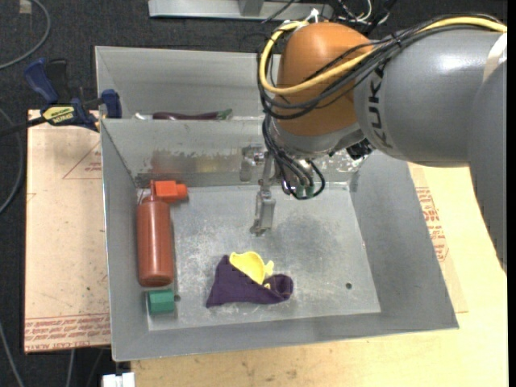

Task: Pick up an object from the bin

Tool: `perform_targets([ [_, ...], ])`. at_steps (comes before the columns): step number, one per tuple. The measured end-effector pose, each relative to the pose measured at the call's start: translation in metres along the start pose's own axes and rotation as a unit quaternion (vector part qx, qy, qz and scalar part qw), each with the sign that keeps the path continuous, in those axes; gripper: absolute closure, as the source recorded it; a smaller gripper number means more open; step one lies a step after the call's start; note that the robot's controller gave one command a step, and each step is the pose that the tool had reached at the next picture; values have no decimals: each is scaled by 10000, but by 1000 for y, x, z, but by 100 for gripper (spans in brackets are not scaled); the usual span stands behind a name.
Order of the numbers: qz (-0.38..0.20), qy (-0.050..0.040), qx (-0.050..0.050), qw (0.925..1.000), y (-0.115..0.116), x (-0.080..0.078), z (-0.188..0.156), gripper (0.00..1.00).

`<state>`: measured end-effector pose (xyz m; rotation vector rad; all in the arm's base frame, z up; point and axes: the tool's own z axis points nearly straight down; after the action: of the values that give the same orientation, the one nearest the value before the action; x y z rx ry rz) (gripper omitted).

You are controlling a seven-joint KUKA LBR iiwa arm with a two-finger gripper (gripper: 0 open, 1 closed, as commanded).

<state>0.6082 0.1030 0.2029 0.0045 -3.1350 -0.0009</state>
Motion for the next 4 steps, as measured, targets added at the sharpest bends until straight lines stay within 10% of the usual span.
perform_targets([
  [2, 10, -63, -14, 10000, -22, 9, 37, 0],
  [4, 873, -42, 1, 9962, -64, 61, 86, 0],
])
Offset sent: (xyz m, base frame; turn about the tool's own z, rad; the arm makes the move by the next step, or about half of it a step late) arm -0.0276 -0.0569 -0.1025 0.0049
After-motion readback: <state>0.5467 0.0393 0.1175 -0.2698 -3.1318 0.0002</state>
